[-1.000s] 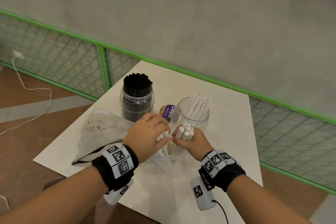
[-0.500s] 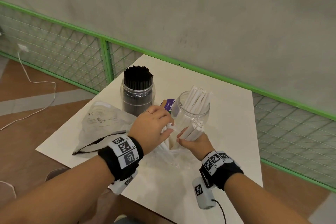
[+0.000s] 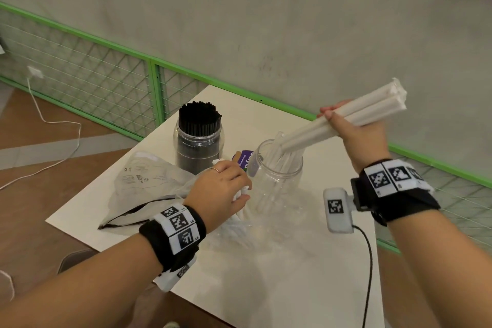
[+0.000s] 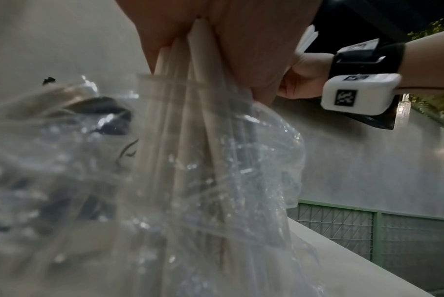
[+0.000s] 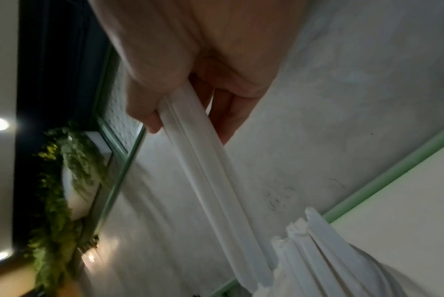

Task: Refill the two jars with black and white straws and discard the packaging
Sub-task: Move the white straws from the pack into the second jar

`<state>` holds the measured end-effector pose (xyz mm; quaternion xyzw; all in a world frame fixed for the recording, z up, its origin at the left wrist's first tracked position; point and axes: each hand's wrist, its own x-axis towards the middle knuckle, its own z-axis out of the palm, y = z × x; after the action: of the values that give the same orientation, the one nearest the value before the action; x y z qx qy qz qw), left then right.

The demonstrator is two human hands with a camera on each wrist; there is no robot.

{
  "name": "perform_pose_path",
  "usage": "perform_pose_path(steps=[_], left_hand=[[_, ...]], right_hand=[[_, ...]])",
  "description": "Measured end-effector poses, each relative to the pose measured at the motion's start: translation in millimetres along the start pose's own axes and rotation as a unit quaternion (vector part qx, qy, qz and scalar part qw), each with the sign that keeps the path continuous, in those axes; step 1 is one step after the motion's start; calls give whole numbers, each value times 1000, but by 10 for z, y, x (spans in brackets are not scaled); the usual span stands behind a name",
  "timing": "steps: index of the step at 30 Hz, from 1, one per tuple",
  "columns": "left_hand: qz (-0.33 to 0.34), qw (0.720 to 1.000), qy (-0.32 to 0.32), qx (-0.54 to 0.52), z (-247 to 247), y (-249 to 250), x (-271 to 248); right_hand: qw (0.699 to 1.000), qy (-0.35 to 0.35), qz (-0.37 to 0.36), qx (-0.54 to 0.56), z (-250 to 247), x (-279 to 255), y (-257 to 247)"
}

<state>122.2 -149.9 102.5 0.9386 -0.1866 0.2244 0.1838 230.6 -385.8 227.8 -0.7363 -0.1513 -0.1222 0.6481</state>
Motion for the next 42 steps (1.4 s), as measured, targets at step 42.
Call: perform_pose_path(steps=[42], left_hand=[[6, 1000, 2, -13, 4, -164, -5]], right_hand=[[916, -119, -38, -381, 527, 295, 1301]])
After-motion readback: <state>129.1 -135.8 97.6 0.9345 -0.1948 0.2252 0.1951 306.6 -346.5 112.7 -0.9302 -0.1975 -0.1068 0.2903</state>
